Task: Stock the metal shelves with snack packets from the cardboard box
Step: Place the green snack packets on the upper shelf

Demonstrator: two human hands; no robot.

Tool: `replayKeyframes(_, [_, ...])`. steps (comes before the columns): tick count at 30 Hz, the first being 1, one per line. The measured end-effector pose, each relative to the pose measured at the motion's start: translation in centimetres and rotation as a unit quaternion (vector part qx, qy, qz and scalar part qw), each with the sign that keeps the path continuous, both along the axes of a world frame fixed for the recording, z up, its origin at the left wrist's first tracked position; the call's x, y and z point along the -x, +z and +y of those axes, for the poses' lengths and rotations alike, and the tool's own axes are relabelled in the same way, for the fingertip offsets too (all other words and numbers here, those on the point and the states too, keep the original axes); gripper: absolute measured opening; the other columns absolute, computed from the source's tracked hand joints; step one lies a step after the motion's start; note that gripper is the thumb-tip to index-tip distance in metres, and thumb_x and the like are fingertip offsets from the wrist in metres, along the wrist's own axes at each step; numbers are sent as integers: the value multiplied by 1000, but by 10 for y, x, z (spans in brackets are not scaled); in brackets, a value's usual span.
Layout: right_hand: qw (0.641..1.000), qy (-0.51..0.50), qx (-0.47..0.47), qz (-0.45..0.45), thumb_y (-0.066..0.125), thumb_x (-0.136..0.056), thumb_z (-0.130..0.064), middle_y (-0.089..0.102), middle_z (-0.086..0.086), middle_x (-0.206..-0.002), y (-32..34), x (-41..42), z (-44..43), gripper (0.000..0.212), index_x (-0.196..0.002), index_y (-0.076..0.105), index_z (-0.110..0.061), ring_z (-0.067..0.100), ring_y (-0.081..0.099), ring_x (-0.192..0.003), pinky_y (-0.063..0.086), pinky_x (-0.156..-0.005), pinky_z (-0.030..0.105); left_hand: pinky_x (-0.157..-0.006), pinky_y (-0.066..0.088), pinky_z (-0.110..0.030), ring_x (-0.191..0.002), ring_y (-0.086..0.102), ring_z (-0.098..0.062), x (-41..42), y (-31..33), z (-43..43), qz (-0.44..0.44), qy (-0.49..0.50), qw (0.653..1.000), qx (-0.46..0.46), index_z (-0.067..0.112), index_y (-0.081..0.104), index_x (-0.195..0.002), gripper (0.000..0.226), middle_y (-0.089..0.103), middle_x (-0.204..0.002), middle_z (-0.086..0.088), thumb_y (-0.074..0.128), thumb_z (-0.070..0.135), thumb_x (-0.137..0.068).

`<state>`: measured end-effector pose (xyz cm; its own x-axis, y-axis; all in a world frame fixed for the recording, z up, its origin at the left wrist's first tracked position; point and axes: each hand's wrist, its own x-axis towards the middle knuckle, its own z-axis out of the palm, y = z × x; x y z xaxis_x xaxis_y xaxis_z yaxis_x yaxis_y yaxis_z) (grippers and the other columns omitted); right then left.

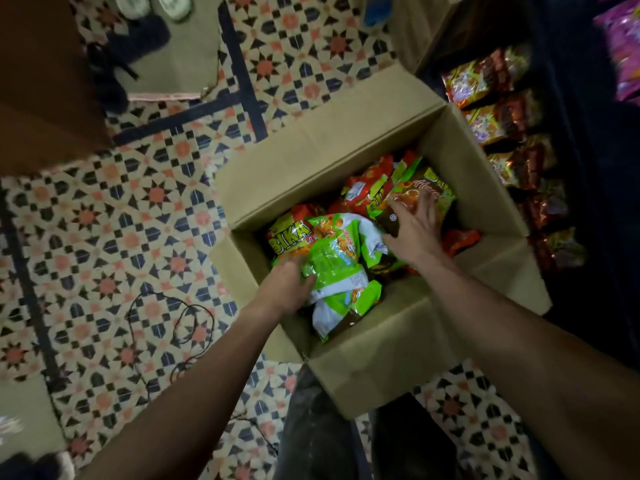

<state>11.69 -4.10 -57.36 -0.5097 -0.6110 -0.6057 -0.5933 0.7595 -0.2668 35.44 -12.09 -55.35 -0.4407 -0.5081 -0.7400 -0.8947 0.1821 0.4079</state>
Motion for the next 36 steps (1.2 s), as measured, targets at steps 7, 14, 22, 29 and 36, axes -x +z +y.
replayKeyframes(7, [995, -21, 93, 26, 61, -85, 1, 36, 18, -154, 8, 3, 30, 32, -114, 60, -12, 39, 37, -139, 35, -112, 41, -113, 30, -38, -141, 32, -33, 15, -20, -6, -5, -56, 998, 24, 8, 26, -151, 71, 30, -155, -15, 63, 27, -93])
replayKeyframes(14, [973, -63, 223, 15, 58, -81, 7, 59, 15, -134, 43, 17, 56, 40, -118, 66, -5, 30, 56, -122, 42, -106, 32, -103, 38, -41, -132, 44, -36, 36, -29, -2, -35, -90, 995, 24, 8, 13, -155, 93, 47, -143, -20, 72, 29, -86])
replayKeyframes(22, [957, -139, 256, -11, 61, -88, 5, 63, 14, -127, 102, 17, 74, 37, -123, 65, -3, 26, 58, -117, 30, -92, 7, -92, 48, -39, -116, 58, -33, 29, -1, 10, -28, -145, 982, 115, 19, 53, -137, 65, 62, -126, -11, 75, 41, -81])
replayKeyframes(29, [952, -119, 283, -5, 59, -90, 0, 63, 9, -128, 160, 23, 124, 35, -124, 64, -9, 24, 57, -121, 35, -96, 17, -79, 48, -39, -108, 60, -33, 26, 65, 39, 26, -86, 977, 196, 16, 63, -121, 51, 66, -116, -12, 76, 42, -79])
replayKeyframes(36, [918, -128, 374, 29, 60, -90, 1, 63, 11, -121, 265, 31, 200, 33, -122, 64, -6, 21, 57, -113, 33, -91, 13, -70, 49, -36, -87, 65, -30, 60, 174, 96, 185, -49, 959, 207, 19, 70, -104, 34, 70, -93, -8, 74, 44, -82])
